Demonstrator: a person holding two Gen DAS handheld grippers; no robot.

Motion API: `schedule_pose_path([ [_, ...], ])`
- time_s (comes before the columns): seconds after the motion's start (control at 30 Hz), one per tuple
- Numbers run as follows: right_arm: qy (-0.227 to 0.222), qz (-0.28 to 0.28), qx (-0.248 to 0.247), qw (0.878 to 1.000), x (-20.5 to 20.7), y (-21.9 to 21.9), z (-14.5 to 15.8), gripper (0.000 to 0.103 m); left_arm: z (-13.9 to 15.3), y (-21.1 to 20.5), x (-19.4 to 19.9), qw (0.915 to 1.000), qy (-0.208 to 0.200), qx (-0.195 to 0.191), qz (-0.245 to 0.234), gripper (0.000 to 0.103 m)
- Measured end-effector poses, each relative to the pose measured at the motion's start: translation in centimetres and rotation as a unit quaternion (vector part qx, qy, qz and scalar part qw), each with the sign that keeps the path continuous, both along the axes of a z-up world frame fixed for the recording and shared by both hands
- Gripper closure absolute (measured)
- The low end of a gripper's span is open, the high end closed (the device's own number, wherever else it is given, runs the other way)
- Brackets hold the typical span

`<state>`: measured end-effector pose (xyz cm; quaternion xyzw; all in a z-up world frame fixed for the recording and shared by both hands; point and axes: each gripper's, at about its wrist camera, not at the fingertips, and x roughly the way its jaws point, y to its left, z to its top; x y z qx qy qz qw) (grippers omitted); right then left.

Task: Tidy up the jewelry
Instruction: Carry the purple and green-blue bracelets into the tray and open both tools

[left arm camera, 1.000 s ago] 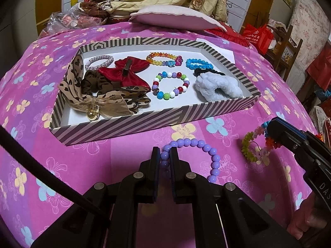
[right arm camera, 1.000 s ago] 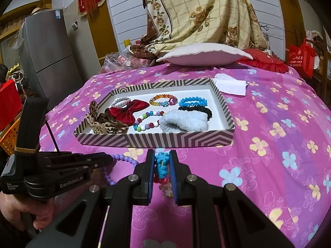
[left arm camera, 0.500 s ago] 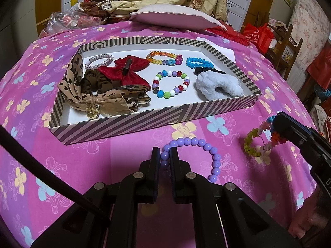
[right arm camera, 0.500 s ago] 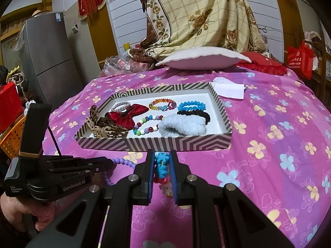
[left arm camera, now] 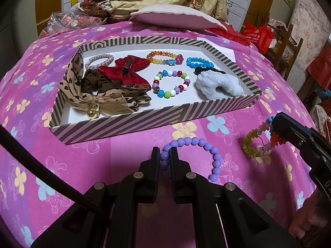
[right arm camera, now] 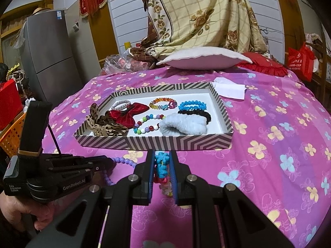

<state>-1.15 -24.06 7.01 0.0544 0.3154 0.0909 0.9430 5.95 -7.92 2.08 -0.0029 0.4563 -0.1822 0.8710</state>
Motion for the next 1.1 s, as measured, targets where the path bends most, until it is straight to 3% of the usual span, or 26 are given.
schedule_pose_path([
  [0.33, -0.009, 0.001, 0.016, 1.000, -0.1, -0.3, 1.0, 0.089, 0.8, 0.1, -0.2, 0.9999, -0.005, -0.011, -0.008, 0.085],
  [0.7, -0.046, 0.020, 0.080, 0.995, 2.5, -3.1, 6.2, 0.089, 7.9, 1.1, 0.6, 0.9951, -0.035, -0.087, -0.031, 0.085],
  [0.93, -0.050, 0.027, 0.118, 0.991, 7.7, -4.5, 8.2, 0.089, 12.3, 0.9, 5.1, 0.9934, -0.068, -0.089, -0.023, 0.085],
  [1.1, -0.017, 0.038, 0.153, 0.987, 12.6, -4.7, 7.4, 0.089, 12.0, -0.1, 10.0, 0.9960, -0.060, -0.065, -0.014, 0.085],
])
